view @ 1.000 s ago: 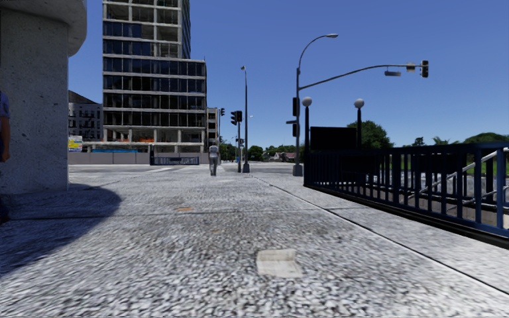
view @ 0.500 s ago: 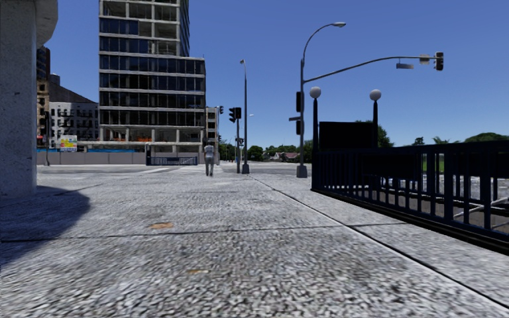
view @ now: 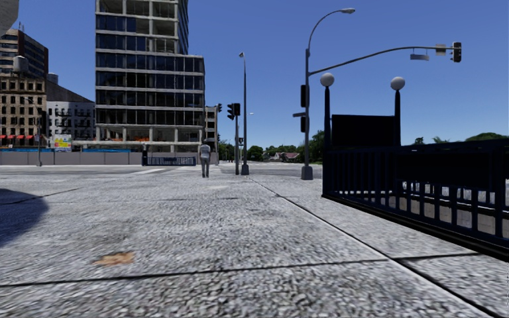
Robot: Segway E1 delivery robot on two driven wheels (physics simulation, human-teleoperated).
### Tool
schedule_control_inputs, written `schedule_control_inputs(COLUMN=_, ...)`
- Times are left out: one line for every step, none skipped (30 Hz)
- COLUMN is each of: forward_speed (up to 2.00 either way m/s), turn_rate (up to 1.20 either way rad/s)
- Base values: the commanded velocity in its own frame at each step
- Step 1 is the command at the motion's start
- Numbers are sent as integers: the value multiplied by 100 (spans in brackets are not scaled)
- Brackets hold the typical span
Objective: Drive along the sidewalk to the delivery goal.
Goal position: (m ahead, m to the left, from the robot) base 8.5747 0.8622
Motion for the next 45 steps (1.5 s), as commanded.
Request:
schedule_control_inputs(forward_speed=200, turn_rate=14)
schedule_control_inputs(forward_speed=200, turn_rate=14)
schedule_control_inputs(forward_speed=200, turn_rate=16)
schedule_control_inputs(forward_speed=200, turn_rate=18)
schedule_control_inputs(forward_speed=200, turn_rate=19)
schedule_control_inputs(forward_speed=200, turn_rate=19)
schedule_control_inputs(forward_speed=200, turn_rate=19)
schedule_control_inputs(forward_speed=200, turn_rate=19)
schedule_control_inputs(forward_speed=200, turn_rate=19)
schedule_control_inputs(forward_speed=200, turn_rate=19)
schedule_control_inputs(forward_speed=200, turn_rate=19)
schedule_control_inputs(forward_speed=200, turn_rate=19)
schedule_control_inputs(forward_speed=200, turn_rate=19)
schedule_control_inputs(forward_speed=200, turn_rate=22)
schedule_control_inputs(forward_speed=200, turn_rate=23)
schedule_control_inputs(forward_speed=200, turn_rate=23)
schedule_control_inputs(forward_speed=200, turn_rate=23)
schedule_control_inputs(forward_speed=200, turn_rate=23)
schedule_control_inputs(forward_speed=200, turn_rate=22)
schedule_control_inputs(forward_speed=200, turn_rate=22)
schedule_control_inputs(forward_speed=200, turn_rate=22)
schedule_control_inputs(forward_speed=200, turn_rate=22)
schedule_control_inputs(forward_speed=200, turn_rate=22)
schedule_control_inputs(forward_speed=200, turn_rate=22)
schedule_control_inputs(forward_speed=200, turn_rate=22)
schedule_control_inputs(forward_speed=200, turn_rate=22)
schedule_control_inputs(forward_speed=200, turn_rate=22)
schedule_control_inputs(forward_speed=200, turn_rate=22)
schedule_control_inputs(forward_speed=200, turn_rate=22)
schedule_control_inputs(forward_speed=200, turn_rate=21)
schedule_control_inputs(forward_speed=200, turn_rate=21)
schedule_control_inputs(forward_speed=200, turn_rate=12)
schedule_control_inputs(forward_speed=200, turn_rate=0)
schedule_control_inputs(forward_speed=200, turn_rate=0)
schedule_control_inputs(forward_speed=200, turn_rate=0)
schedule_control_inputs(forward_speed=200, turn_rate=0)
schedule_control_inputs(forward_speed=200, turn_rate=0)
schedule_control_inputs(forward_speed=200, turn_rate=0)
schedule_control_inputs(forward_speed=200, turn_rate=0)
schedule_control_inputs(forward_speed=200, turn_rate=0)
schedule_control_inputs(forward_speed=200, turn_rate=0)
schedule_control_inputs(forward_speed=200, turn_rate=0)
schedule_control_inputs(forward_speed=200, turn_rate=0)
schedule_control_inputs(forward_speed=200, turn_rate=0)
schedule_control_inputs(forward_speed=200, turn_rate=0)
